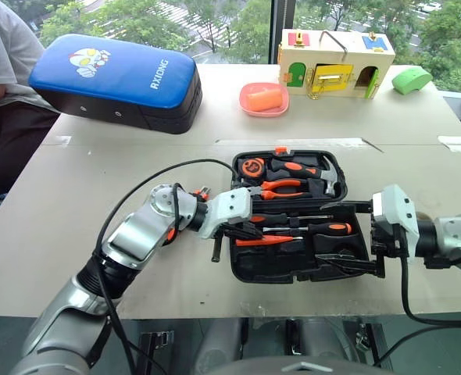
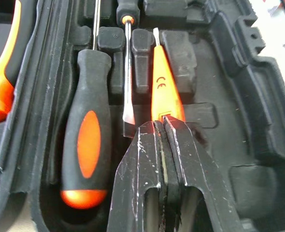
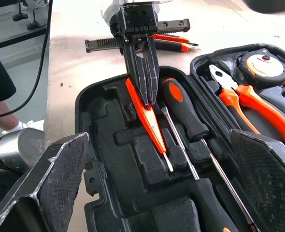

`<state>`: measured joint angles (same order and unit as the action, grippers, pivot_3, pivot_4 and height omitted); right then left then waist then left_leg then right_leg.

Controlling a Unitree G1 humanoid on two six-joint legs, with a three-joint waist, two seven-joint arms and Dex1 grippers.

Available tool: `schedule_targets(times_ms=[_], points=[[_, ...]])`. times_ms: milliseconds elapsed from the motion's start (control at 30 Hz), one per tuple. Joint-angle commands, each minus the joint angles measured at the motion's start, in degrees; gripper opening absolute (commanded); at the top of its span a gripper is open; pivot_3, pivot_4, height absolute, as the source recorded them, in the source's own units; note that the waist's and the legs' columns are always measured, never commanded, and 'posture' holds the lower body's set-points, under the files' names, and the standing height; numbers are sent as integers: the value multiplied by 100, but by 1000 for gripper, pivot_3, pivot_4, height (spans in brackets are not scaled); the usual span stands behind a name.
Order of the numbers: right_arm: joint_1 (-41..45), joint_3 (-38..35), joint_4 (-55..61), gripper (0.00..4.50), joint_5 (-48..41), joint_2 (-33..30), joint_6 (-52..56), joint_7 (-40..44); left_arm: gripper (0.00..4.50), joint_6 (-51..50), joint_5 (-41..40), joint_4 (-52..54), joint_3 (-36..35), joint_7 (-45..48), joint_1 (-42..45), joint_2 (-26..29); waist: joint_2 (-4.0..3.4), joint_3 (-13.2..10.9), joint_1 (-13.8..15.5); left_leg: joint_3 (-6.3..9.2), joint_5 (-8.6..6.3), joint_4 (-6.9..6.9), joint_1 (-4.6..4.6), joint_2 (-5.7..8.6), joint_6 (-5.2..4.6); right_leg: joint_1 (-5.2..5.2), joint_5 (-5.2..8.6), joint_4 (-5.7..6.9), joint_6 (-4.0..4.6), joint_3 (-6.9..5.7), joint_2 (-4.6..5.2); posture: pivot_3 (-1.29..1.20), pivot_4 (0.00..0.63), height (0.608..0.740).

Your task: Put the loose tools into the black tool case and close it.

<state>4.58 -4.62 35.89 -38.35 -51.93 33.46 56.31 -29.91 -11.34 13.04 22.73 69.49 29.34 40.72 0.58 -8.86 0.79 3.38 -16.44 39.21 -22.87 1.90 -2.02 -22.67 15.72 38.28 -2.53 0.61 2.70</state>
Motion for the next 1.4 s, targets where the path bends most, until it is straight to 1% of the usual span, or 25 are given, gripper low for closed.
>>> schedule_targets(times_ms=[33,267,433,500,667,867,1000,1300,1400], points=[[1,-118,114,4500,-37,-2,-19,-35,41,122,129,-24,128,-12,34,-74,0,0,0,0,0,0,0,0,0,0,0,0,0,0,0,0,150,735],[-61,-138,85,4500,-38,1,-40,-48,41,158,-126,-40,-229,57,133,-161,0,0,0,0,0,0,0,0,0,0,0,0,0,0,0,0,150,735],[-88,-120,71,4500,-33,22,-45,-62,41,-59,-635,-16,-671,75,251,-315,1,0,4,1,0,1,0,0,0,0,0,0,0,-2,0,0,150,735],[-95,-122,69,4500,-32,24,-45,-62,41,-71,-736,9,-695,111,232,-336,0,0,-2,0,0,1,0,0,0,0,0,0,0,-1,1,0,150,735],[-125,-149,114,4500,-42,3,-33,-60,41,15,-474,98,-330,24,-76,-293,0,0,-4,0,0,-1,0,0,0,0,0,0,0,-1,0,0,150,735],[-191,-184,170,4500,-50,-18,-24,-73,41,92,-397,80,-203,-145,-375,-360,1,0,6,1,0,1,0,0,0,0,0,0,0,-1,0,0,150,735],[-206,-193,182,4500,-59,-38,-3,-76,41,382,-118,-107,-36,-221,-544,-344,-1,1,2,0,0,0,1,0,0,0,0,0,0,0,1,0,150,735],[-86,-157,197,4500,-104,-14,103,-131,41,440,-48,-222,-53,-347,-631,-378,-1,5,6,0,0,1,6,0,0,5,0,0,0,0,3,0,150,735],[-30,-118,173,4500,-92,7,125,-146,41,421,-39,-130,-30,-331,-797,-269,-2,7,1,-1,0,1,6,0,0,6,0,0,0,2,3,0,150,735]])
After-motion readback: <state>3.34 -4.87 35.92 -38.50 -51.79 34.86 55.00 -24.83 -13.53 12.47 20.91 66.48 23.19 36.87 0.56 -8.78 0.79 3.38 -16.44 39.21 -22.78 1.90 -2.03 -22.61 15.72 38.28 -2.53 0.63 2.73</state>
